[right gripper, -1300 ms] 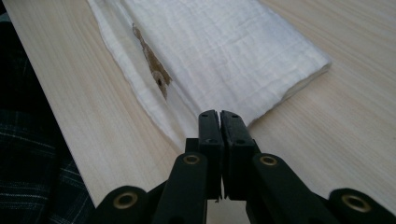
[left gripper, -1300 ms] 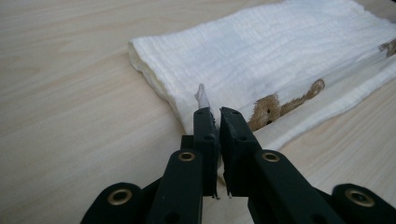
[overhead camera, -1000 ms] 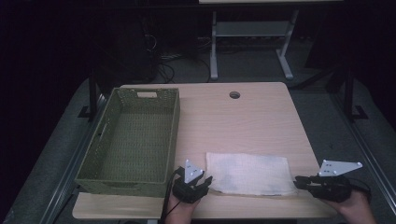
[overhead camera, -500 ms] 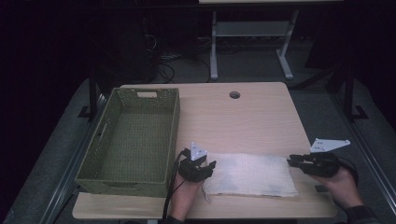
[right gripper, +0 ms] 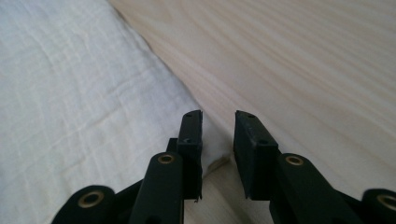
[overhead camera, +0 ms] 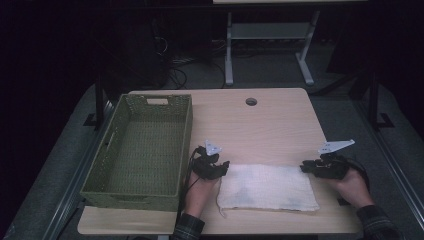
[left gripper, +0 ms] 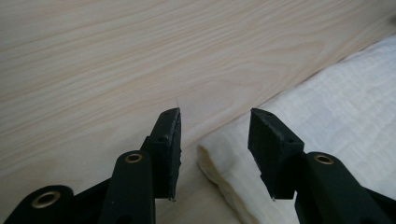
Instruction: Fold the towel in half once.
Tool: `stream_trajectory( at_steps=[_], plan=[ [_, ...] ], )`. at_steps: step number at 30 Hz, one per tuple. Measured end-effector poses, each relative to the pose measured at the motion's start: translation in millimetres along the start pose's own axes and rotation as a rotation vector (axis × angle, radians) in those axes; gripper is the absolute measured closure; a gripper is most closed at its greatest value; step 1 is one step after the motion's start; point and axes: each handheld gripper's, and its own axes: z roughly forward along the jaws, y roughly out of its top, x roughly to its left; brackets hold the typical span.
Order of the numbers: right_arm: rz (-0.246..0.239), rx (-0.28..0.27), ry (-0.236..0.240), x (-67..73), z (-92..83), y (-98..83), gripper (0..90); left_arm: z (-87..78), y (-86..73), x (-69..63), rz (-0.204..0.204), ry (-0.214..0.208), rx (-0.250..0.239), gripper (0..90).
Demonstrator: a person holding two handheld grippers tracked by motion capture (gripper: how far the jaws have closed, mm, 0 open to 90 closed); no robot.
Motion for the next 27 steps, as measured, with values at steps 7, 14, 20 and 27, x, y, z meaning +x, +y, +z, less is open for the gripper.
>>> stream_trajectory(
  at_steps=[7, 14, 20, 27],
  plan=[
    [0.019, 0.002, 0.031, 0.0, 1.7, -1.5, 83.1, 5.9, -0.4, 4.4, 0.007, 0.019, 0.03, 53.8],
    [-0.002, 0.011, 0.018, 3.1, 1.3, -0.5, 84.6, 16.2, -3.1, 7.2, 0.007, 0.014, 0.058, 57.9],
    [-0.018, 0.014, 0.01, 4.1, 1.2, 0.2, 85.7, 19.4, -4.8, 6.2, 0.024, -0.041, 0.063, 82.2],
    [-0.015, -0.015, -0.031, -2.8, -3.1, 4.5, 86.0, 19.0, 3.5, 9.1, 0.016, -0.03, 0.023, 85.5]
  ],
)
